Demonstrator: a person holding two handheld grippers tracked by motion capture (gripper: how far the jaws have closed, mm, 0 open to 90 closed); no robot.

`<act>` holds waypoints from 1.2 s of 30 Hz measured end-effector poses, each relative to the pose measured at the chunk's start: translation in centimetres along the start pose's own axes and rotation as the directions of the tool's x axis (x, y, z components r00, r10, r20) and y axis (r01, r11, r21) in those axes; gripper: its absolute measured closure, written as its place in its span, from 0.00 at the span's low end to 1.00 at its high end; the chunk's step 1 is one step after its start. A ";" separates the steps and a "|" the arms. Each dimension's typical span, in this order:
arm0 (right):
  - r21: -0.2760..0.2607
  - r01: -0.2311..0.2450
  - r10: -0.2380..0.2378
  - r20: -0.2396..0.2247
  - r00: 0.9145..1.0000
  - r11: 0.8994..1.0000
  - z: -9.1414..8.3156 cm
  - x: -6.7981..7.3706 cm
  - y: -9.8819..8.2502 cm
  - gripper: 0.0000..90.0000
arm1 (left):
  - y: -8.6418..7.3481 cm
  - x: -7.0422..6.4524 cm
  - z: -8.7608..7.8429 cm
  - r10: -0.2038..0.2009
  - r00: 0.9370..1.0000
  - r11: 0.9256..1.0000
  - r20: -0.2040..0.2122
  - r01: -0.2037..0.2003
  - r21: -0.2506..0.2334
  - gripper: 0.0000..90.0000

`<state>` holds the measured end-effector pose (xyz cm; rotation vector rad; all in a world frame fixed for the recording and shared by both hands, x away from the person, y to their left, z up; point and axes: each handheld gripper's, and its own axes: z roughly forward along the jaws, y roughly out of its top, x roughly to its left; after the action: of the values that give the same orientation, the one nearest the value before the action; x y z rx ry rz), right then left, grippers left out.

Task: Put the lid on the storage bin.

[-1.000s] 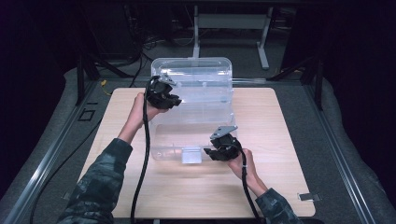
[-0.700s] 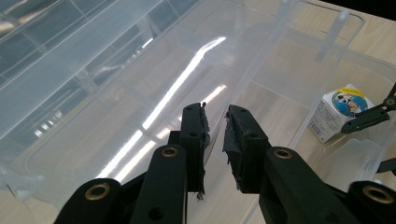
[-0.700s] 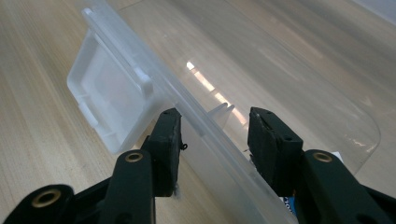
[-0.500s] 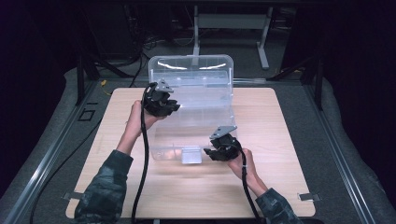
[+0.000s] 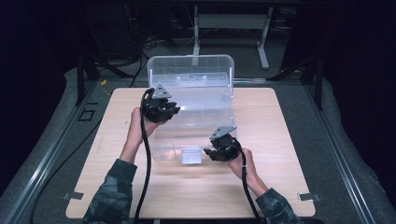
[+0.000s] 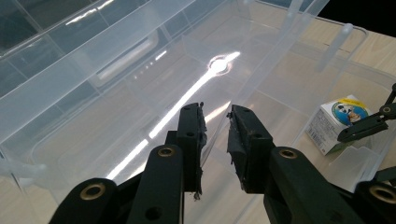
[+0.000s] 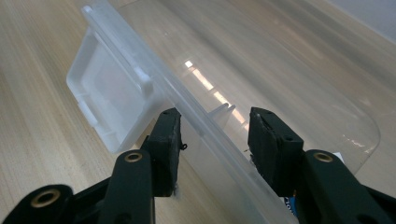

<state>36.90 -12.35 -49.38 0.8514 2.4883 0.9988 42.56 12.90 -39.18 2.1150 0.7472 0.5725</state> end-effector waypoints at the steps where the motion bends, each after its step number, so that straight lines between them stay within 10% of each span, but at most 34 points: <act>1: 0.000 0.000 0.000 0.000 1.000 1.000 0.0 0.0 0.0 0.61 | -0.1 -0.1 0.0 -0.001 1.000 1.000 -0.002 0.001 -0.004 0.82; 36: 0.004 0.007 -0.007 0.002 1.000 1.000 0.0 0.0 0.0 0.61 | -2.2 -2.6 -1.2 0.025 0.999 0.999 -0.043 -0.026 -0.041 0.80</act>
<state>36.86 -12.35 -49.36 0.8441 2.4903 0.9909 39.30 12.91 -40.65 2.0820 0.7266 0.6431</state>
